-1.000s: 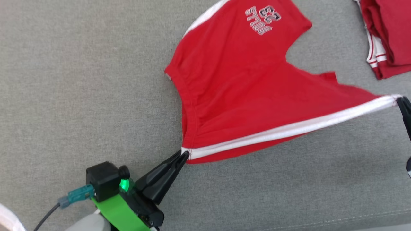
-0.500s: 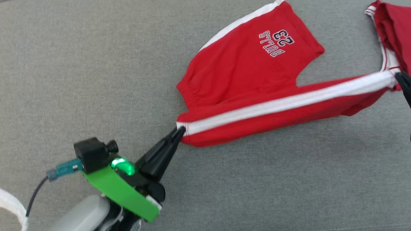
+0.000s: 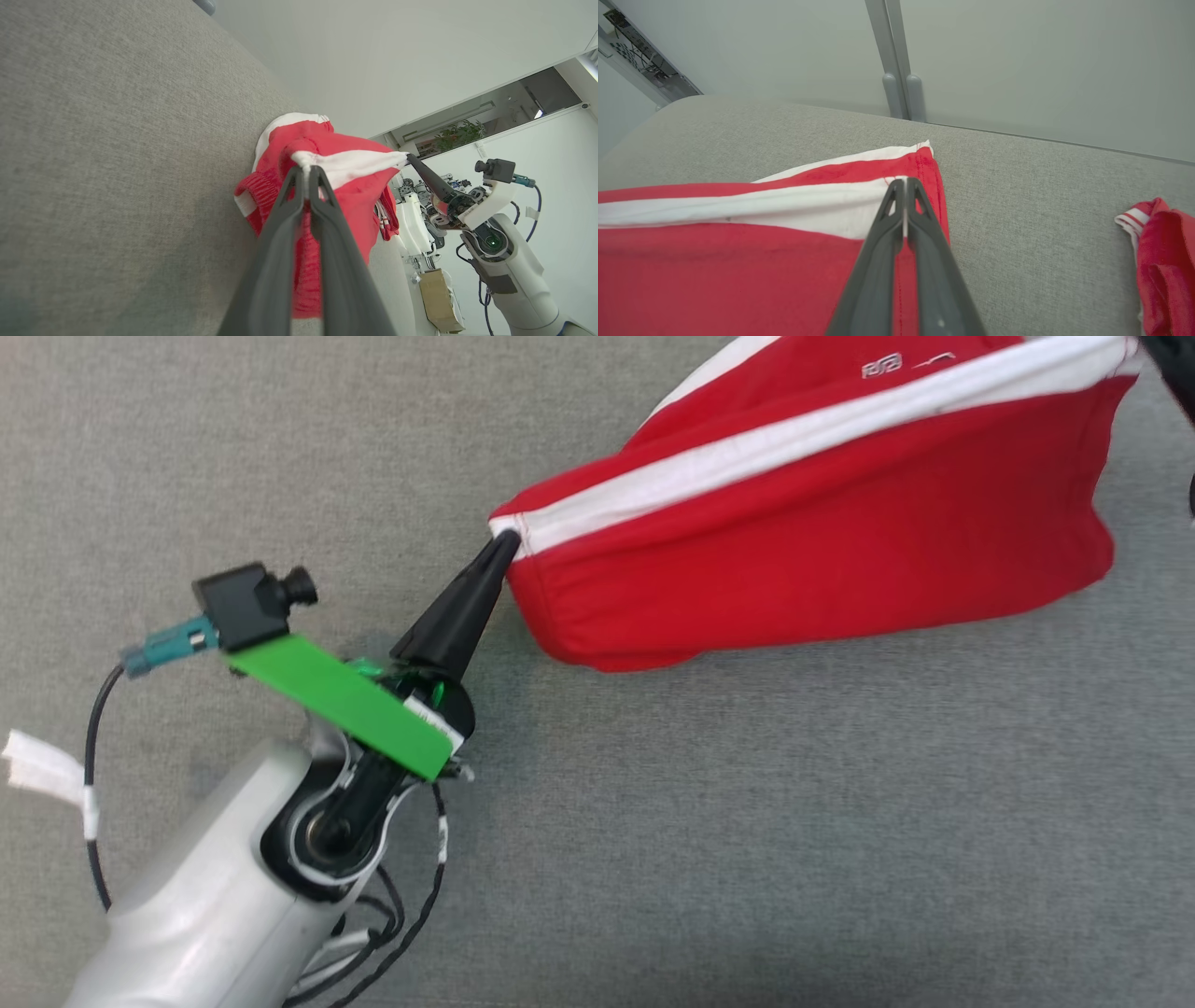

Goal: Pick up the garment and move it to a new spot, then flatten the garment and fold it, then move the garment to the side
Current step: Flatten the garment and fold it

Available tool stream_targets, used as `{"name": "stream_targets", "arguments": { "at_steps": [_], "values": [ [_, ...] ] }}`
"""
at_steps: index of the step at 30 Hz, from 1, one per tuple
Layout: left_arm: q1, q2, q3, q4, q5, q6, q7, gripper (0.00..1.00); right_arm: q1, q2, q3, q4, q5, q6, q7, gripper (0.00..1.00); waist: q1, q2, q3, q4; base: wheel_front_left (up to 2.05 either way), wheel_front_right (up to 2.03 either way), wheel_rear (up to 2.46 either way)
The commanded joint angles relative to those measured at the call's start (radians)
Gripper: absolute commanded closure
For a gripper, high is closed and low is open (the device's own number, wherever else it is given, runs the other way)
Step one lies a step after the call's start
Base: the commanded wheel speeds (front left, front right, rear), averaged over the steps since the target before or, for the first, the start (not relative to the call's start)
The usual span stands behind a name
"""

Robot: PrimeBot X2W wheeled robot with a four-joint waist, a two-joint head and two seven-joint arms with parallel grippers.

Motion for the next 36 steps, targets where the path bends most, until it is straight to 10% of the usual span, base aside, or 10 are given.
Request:
{"name": "stream_targets", "arguments": {
  "at_steps": [1, 30, 31, 33, 34, 36],
  "values": [
    [-0.031, -0.011, 0.004, 0.016, -0.010, -0.005, 0.009, 1.00, -0.039, -0.007, 0.014, 0.016, -0.009, -0.002, 0.011, 1.00, 0.0001, 0.0000, 0.055, 0.051, 0.00, 0.00, 0.00],
    [-0.285, -0.115, -0.022, 0.193, 0.047, -0.016, 0.037, 1.00, -0.500, -0.022, 0.361, 0.302, -0.071, -0.002, -0.071, 1.00, 0.0001, 0.0000, 0.193, 0.124, 0.00, 0.00, 0.00],
    [-0.288, -0.116, -0.028, 0.197, 0.053, -0.016, 0.035, 1.00, -0.505, -0.016, 0.369, 0.315, -0.069, -0.002, -0.087, 0.03, 0.0001, 0.0000, 0.192, 0.124, 0.00, 0.00, 0.00],
    [-0.289, -0.116, -0.036, 0.204, 0.068, -0.016, 0.030, 0.51, -0.508, -0.004, 0.383, 0.332, -0.064, -0.002, -0.123, 0.00, 0.0001, 0.0000, 0.186, 0.122, 0.00, 0.00, 0.00],
    [-0.289, -0.113, -0.040, 0.207, 0.076, -0.016, 0.023, 0.03, -0.510, 0.000, 0.389, 0.339, -0.067, -0.002, -0.143, 0.00, 0.0001, 0.0000, 0.181, 0.121, 0.00, 0.00, 0.00],
    [-0.281, -0.100, -0.042, 0.214, 0.101, -0.016, -0.001, 0.00, -0.503, 0.010, 0.400, 0.349, -0.064, -0.002, -0.192, 0.00, 0.0001, 0.0000, 0.164, 0.115, 0.00, 0.00, 0.00]
  ]
}}
